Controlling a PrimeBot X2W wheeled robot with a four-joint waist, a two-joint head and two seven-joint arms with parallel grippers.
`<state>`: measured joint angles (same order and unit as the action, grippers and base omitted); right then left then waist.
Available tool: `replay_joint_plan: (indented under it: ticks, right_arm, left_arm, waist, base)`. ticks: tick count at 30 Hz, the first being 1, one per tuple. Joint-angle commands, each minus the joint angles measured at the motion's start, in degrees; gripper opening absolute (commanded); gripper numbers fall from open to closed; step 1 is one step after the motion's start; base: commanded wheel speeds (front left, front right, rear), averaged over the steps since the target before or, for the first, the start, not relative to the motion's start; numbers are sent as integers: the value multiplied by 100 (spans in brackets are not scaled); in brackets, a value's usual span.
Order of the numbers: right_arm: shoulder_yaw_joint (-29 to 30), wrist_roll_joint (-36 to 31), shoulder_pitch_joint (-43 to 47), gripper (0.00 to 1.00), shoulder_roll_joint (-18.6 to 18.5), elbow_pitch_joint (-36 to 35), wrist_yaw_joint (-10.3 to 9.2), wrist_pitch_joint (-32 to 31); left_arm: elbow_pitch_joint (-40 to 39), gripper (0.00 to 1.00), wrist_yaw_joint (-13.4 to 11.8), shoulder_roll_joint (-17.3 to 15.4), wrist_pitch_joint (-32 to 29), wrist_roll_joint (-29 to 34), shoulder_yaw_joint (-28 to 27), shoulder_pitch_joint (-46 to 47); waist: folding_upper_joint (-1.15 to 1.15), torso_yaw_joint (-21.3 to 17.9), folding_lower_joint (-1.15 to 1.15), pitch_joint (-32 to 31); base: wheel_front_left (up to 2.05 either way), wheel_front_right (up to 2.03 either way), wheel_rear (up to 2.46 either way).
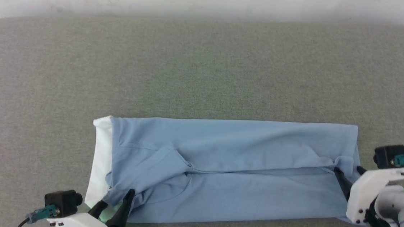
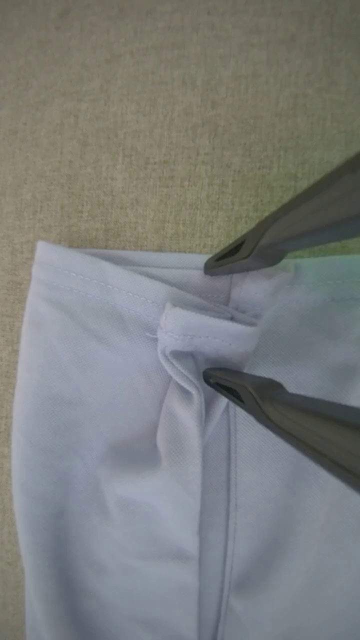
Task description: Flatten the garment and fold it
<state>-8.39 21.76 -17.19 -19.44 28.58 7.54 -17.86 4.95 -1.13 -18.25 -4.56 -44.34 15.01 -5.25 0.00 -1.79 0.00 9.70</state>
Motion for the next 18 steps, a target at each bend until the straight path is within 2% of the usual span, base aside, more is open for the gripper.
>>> replay_joint_plan:
  ticks: [1, 5, 11, 18]
  right_arm:
    - [179, 3, 247, 100, 96, -152, -5, 81]
    - [601, -86, 658, 100, 331, -590, -5, 209]
    - [1163, -317, 1172, 100, 824, -1315, -5, 452]
    - [1926, -758, 1219, 100, 1445, -1746, -5, 705]
  left_arm:
    - [-32, 100, 23, 22, 191, 146, 17, 126]
    - [-88, 100, -6, 75, 698, 452, 20, 249]
    - [-3, 100, -227, 127, 1562, 997, -86, 511]
    - [96, 100, -423, 179, 1941, 1791, -301, 1064]
  waist:
    - [0, 83, 0, -122]
    - [0, 132, 0, -221]
    - [0, 168, 0, -318]
    - [0, 182, 0, -383]
  base:
    - [0, 0, 0]
    - [0, 0, 0]
    - [0, 0, 0]
    - [0, 0, 0]
